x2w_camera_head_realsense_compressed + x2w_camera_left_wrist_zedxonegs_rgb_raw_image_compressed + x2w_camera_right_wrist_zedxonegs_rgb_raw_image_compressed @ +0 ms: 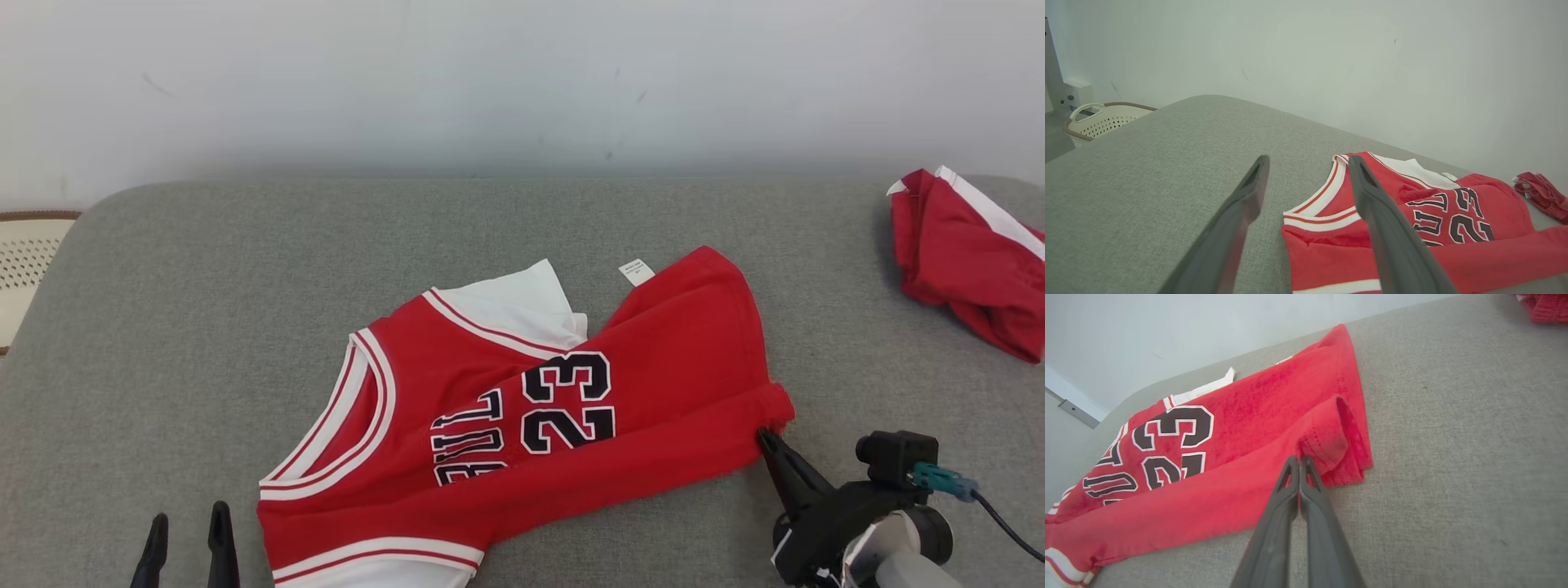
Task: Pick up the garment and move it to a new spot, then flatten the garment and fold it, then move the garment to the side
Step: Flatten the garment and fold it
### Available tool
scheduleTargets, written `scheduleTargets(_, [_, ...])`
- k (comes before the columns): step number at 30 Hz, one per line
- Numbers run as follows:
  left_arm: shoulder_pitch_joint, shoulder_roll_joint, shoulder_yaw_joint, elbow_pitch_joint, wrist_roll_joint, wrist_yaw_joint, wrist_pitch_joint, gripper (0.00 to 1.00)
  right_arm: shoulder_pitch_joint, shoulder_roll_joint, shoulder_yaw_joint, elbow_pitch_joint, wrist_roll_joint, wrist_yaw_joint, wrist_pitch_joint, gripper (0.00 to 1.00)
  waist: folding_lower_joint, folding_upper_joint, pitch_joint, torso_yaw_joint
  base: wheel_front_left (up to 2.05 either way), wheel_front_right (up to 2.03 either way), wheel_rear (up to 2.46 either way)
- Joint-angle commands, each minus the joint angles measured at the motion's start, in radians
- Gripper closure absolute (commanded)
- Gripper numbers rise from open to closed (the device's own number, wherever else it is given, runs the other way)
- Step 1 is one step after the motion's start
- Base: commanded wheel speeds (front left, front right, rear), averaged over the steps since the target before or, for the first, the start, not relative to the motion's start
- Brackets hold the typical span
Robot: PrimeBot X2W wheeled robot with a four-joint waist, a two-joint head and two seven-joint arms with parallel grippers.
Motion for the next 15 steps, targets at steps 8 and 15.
scheduleTargets(8, [0.02, 0.001, 0.006, 0.001, 0.007, -0.001, -0.003, 0.0, 0.205, -0.055, -0.123, -0.264, 0.011, 0.0, 0.154, 1.0, 0.0, 0.0, -0.014, -0.033, 0.0, 0.0, 0.0])
scheduleTargets(15, [0.02, 0.001, -0.002, -0.001, 0.001, 0.007, -0.003, 0.0, 0.371, -0.036, -0.265, -0.422, -0.031, 0.0, 0.378, 1.0, 0.0, 0.0, -0.015, -0.043, 0.0, 0.0, 0.0])
